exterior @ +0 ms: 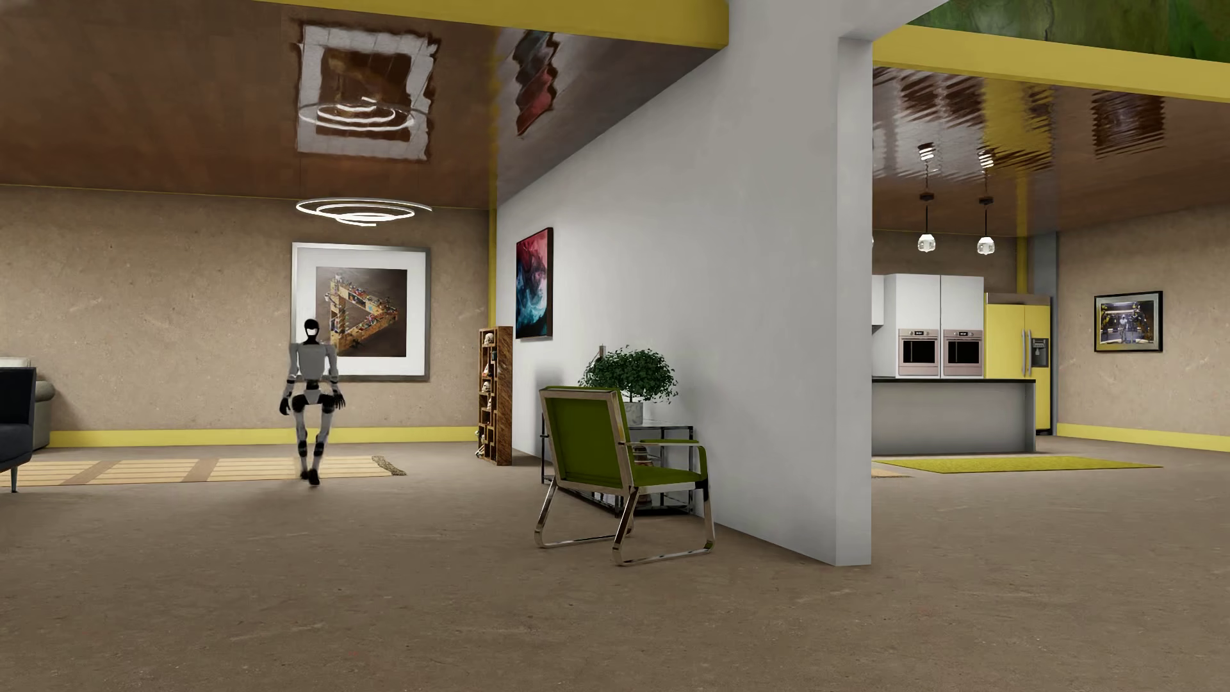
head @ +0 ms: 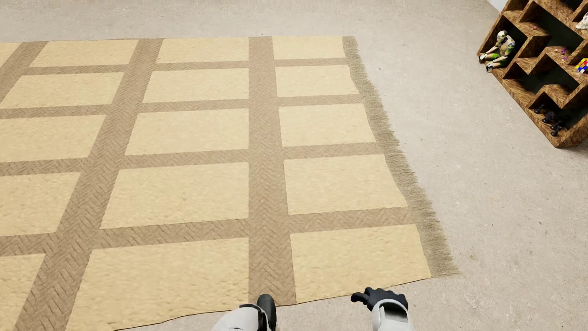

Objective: Move towards the shelves

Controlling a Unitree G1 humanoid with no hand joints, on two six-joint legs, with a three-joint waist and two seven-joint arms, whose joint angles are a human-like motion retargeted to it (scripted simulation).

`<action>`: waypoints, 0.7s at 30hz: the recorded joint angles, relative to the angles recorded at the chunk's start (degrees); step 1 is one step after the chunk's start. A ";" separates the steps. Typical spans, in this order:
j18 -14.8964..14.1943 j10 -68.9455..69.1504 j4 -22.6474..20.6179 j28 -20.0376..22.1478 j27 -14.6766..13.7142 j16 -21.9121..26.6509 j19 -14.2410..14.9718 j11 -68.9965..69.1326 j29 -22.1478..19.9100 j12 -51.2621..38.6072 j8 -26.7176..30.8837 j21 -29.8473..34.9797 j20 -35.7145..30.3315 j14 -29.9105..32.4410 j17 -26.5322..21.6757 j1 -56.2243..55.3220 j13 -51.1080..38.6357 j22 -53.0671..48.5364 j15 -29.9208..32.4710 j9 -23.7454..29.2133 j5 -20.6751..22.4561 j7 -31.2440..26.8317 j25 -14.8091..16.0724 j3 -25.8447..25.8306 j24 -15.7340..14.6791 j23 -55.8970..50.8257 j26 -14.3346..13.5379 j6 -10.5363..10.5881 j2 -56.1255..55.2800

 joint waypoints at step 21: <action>-6.58 1.52 -6.90 6.22 2.86 10.34 -8.02 -4.29 -1.37 -31.92 -19.49 -19.94 -13.68 -19.77 9.74 45.42 26.07 -2.77 14.53 -0.29 -15.61 5.95 0.08 -9.29 -1.39 -7.63 -4.18 -3.40 -42.04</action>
